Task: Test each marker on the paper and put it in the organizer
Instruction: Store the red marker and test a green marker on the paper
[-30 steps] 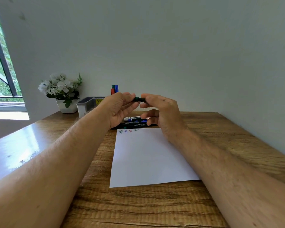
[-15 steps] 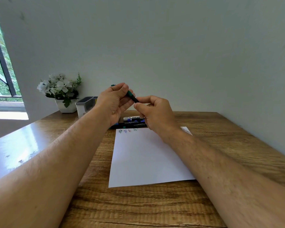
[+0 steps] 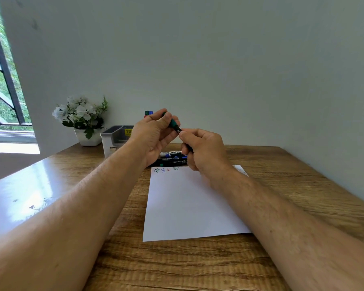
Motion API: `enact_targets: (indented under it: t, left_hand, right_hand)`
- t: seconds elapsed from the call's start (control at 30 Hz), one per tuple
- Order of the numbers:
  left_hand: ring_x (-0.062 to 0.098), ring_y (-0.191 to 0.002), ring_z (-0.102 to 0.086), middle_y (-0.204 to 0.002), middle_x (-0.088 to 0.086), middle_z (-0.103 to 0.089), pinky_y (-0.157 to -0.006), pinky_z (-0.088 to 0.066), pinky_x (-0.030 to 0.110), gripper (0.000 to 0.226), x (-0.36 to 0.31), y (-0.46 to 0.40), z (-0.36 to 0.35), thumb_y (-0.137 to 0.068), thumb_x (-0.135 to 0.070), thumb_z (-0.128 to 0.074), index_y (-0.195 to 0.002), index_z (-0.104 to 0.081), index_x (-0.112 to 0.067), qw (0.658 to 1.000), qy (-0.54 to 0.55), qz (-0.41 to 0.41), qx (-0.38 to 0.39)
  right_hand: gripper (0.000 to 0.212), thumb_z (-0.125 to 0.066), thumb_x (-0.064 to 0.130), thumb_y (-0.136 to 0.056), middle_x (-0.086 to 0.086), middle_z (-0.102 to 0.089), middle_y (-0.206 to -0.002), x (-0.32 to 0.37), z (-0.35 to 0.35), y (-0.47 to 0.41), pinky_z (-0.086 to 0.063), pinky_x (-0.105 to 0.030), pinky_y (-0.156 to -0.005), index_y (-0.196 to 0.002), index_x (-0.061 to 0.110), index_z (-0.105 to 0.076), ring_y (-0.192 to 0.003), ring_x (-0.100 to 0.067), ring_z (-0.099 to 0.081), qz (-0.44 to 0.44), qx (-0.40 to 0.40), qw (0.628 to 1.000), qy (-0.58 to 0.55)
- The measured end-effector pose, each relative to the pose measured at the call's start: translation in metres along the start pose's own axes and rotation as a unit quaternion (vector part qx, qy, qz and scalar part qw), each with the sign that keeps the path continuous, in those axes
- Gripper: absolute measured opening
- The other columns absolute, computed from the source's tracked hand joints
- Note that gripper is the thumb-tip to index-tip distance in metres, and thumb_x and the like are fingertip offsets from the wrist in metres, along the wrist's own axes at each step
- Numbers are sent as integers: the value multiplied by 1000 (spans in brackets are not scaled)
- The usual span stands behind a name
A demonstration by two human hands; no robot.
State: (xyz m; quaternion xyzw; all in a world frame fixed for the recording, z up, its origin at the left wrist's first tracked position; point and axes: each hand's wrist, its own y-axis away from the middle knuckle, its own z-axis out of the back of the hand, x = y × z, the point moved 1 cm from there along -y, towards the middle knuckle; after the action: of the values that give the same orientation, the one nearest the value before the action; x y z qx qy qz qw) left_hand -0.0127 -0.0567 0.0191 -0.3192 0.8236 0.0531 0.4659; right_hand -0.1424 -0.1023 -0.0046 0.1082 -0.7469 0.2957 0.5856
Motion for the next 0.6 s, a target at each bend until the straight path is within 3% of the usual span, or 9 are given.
enact_targets:
  t: [0.13,0.3,0.43,0.6]
  left_hand:
    - [22,-83,-73,-93,14,-73,-62,-58,29,31,-3,0,-2,-91,-5,-64,-121,-58,-8,1000,18,-16,14]
    - [24,-87,-72,-97,16,-71,-78,-59,33,46,4,2,-6,-87,5,-64,-127,-52,-13,998,-45,-15,34]
    - [27,-92,-73,-97,12,-72,-70,-59,34,61,13,3,-9,-84,13,-58,-134,-45,-19,987,-159,15,21]
    - [17,-72,-74,-98,9,-70,-62,-58,31,59,17,1,-5,-86,4,-65,-136,-44,-18,974,-225,24,-4]
  right_hand:
    - [11,-63,17,-96,-1,-56,-52,1,-2,-1,-28,-16,-35,-99,11,-72,-31,-8,-34,-12,4,1000,-26]
    - [16,-61,21,-97,0,-59,-53,-2,-3,-5,-28,-16,-35,-89,10,-70,-30,-9,-35,-16,-20,1000,3]
    - [20,-61,27,-98,-2,-61,-55,-6,1,-7,-27,-14,-35,-85,14,-69,-29,-7,-36,-28,-20,998,59]
    - [29,-59,38,-98,-1,-67,-57,-10,6,-7,-28,-12,-32,-82,18,-73,-30,-1,-41,-10,-9,986,164]
